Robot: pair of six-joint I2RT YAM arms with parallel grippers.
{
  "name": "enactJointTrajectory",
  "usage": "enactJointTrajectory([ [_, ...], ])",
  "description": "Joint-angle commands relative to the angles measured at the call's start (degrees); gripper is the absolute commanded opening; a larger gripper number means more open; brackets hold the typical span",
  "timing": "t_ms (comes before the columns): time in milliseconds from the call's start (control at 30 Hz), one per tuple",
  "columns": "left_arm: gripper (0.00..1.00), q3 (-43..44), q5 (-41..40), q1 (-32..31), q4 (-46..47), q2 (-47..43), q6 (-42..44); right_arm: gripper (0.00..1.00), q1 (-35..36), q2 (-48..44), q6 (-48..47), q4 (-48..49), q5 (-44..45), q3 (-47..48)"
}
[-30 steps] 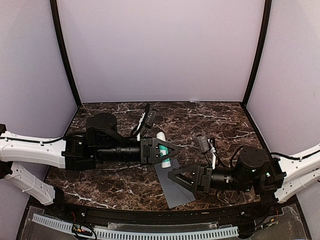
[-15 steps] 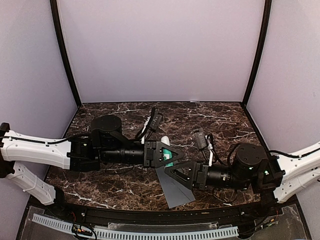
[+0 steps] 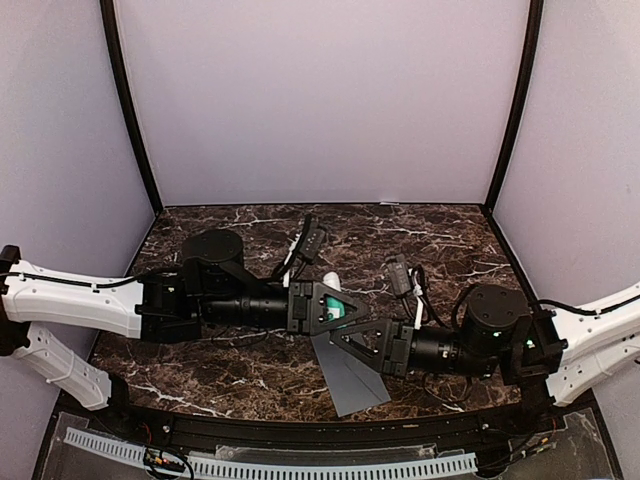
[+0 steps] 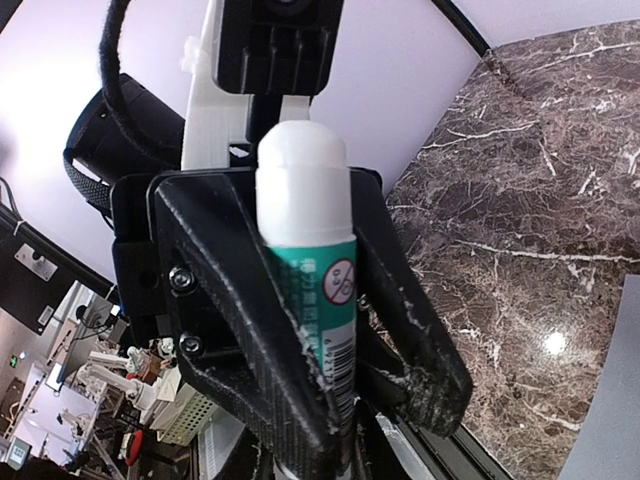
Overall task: Place the letter into the envelope and seal it
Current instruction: Screw the solid glue.
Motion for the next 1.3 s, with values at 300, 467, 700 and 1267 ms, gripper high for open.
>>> enactJointTrajectory([
  [300, 0.71, 0.11, -1.79, -0.08, 1.51, -2.76, -0.07, 0.12, -0.94, -2.48, 0.24, 2.84, 4.36, -1.07],
  [467, 0.68, -1.62, -3.64, -0.08, 2.5, -4.34, -1.53, 0.13, -1.14, -3.5, -0.05, 2.42, 5.04, -1.46],
  [700, 0.55, -1.82, -4.6, 0.14, 4.66, -4.03, -3.43, 0.12, -1.18, -3.63, -0.09, 1.17, 4.23, -1.48],
  [1267, 0.23, -1.9, -4.61, 0.36, 7.12, -0.93, -6.97, 0.12, -1.17, -2.07, -1.16, -2.25, 2.38, 0.48],
])
